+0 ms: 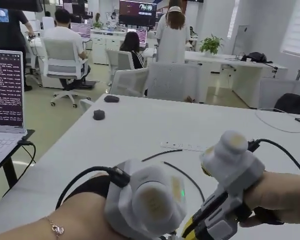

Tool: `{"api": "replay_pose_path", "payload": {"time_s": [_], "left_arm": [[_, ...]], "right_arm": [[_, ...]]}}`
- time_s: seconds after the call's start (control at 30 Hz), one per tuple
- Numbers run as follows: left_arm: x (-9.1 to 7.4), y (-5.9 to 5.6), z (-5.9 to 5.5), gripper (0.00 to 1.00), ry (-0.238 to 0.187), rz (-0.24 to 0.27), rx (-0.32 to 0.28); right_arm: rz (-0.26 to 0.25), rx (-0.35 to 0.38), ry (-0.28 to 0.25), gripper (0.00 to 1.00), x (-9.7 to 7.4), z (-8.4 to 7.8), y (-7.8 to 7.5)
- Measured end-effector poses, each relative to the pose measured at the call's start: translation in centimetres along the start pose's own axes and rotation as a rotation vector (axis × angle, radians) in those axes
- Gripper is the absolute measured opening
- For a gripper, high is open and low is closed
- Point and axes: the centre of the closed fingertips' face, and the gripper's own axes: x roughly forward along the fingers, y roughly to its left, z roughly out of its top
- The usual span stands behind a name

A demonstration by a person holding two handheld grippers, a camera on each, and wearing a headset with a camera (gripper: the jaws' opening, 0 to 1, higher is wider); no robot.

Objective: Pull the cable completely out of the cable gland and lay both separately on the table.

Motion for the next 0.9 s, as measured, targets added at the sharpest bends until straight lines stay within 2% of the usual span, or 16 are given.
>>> {"api": "replay_pose_path", "payload": {"time_s": [0.1,0.13,0.2,0.27,0.33,0.37,0.43,0.5,0.63,0.73,0.8,0.83,0.9], "left_arm": [[0.3,-0.1,-0.2,0.16,0.002,-0.024,-0.010],[0.6,-0.1,-0.2,0.16,-0.004,-0.037,-0.010],[1.1,-0.3,-0.6,0.16,-0.005,-0.080,-0.059],[1.5,-0.1,-1.1,0.16,0.010,-0.100,-0.074],[2.1,-0.6,-1.6,0.16,0.035,-0.162,-0.101],[2.2,-0.6,-1.7,0.16,0.037,-0.170,-0.108],[2.7,-0.7,-1.8,0.16,0.028,-0.213,-0.186],[3.1,-0.5,-2.1,0.16,0.025,-0.237,-0.228],[3.3,-0.1,-2.3,0.16,-0.006,-0.287,-0.365],[3.2,-0.6,-2.4,0.16,-0.012,-0.379,-0.523],[3.2,-0.7,-2.6,0.16,-0.013,-0.427,-0.587],[3.3,-0.7,-2.5,0.16,-0.029,-0.441,-0.607],[3.5,-0.9,-2.6,0.16,-0.044,-0.486,-0.670]], "right_arm": [[-0.024,-0.007,0.019,0.11,0.3,-0.3,0.1],[-0.054,-0.023,0.037,0.11,0.3,-0.5,-0.3],[-0.104,-0.073,0.065,0.11,0.7,-0.9,-0.7],[-0.146,-0.084,0.073,0.10,1.1,-1.0,-1.0],[-0.188,-0.109,0.093,0.10,1.7,-1.4,-1.1],[-0.210,-0.124,0.101,0.10,1.9,-1.6,-1.3],[-0.256,-0.178,0.130,0.10,2.0,-1.9,-1.8],[-0.301,-0.216,0.147,0.10,2.1,-2.0,-2.0],[-0.370,-0.281,0.136,0.10,2.1,-1.9,-2.7],[-0.394,-0.387,0.145,0.10,2.3,-2.0,-2.5],[-0.418,-0.453,0.152,0.10,2.5,-2.0,-2.4],[-0.445,-0.455,0.166,0.10,2.4,-2.2,-2.5],[-0.474,-0.526,0.209,0.10,2.5,-2.4,-2.4]]}}
